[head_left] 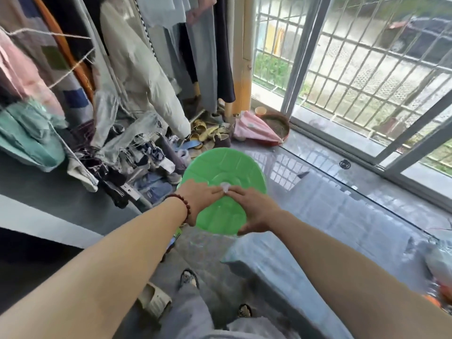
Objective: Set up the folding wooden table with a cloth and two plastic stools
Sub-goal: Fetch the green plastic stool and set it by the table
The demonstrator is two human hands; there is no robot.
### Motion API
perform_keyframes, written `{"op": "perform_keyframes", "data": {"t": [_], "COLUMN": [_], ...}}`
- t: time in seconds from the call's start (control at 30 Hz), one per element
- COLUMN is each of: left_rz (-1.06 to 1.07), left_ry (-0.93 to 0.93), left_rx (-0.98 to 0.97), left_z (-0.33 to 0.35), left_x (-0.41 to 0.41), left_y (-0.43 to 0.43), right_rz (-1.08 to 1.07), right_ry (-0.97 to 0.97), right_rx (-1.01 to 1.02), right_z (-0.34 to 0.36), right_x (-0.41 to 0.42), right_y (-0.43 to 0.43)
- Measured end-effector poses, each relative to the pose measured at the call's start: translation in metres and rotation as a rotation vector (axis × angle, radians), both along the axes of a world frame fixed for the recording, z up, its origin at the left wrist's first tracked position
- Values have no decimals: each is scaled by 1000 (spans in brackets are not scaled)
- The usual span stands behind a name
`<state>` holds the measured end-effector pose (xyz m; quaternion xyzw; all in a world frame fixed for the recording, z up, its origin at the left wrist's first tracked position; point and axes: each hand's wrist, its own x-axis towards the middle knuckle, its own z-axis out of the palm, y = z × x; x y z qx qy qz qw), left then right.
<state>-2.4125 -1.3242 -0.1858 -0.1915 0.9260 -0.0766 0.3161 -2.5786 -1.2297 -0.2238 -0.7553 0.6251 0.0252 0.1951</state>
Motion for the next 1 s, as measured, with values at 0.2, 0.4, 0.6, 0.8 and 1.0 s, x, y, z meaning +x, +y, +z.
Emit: {"op": "perform_keyframes", "data": {"t": [0.2, 0.4, 0.6, 0.8, 1.0], "left_rz": [-106, -236, -309, -385, -389], "left_ry": [15, 20, -12, 0, -18], "left_rx": [1, 37, 108, 127, 176], "left_z": [-18, -39, -70, -125, -212], "left_x": [-37, -72, -101, -127, -156], "left_y": [-78, -168, -247, -287, -309], "right_rz": [-101, -271, -414, -444, -462], "right_ry": [11, 15, -36, 2, -28], "right_rx": [20, 82, 133, 178, 235], "right_z": [-16, -32, -67, -109, -191], "right_x": [-26, -44, -54, -75, -98], "right_y": [-61, -130, -195, -229, -249]}}
